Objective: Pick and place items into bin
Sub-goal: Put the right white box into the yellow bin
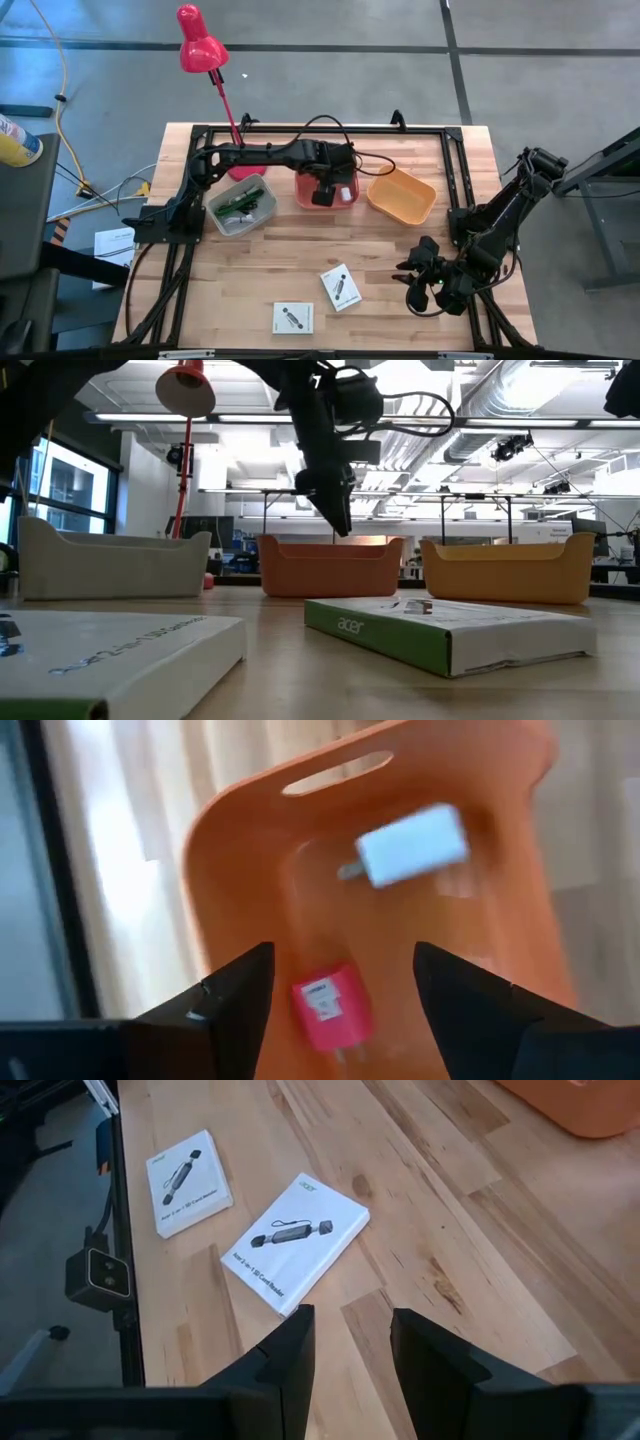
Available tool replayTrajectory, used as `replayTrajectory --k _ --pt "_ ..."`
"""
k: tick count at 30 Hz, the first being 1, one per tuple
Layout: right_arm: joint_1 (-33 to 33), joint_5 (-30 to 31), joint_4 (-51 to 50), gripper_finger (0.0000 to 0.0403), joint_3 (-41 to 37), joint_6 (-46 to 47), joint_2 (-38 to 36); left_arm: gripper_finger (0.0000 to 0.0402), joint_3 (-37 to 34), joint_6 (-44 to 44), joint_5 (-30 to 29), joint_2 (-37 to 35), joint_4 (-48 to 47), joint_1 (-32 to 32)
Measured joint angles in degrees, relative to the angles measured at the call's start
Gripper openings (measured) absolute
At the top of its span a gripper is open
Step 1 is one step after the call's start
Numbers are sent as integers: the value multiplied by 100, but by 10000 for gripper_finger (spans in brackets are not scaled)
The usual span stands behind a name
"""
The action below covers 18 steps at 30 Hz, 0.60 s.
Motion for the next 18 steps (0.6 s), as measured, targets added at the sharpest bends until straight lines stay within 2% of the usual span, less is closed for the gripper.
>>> replayTrajectory --k 3,11,18 --pt "0 -14 0 124 0 7 0 226 114 -65 317 0 -208 -26" --pt "0 -39 -105 124 -1 -45 0 199 799 -60 529 0 -1007 -454" --pt "0 -132 -272 124 -1 -137 0 180 1456 -216 771 -5 -1919 -1456"
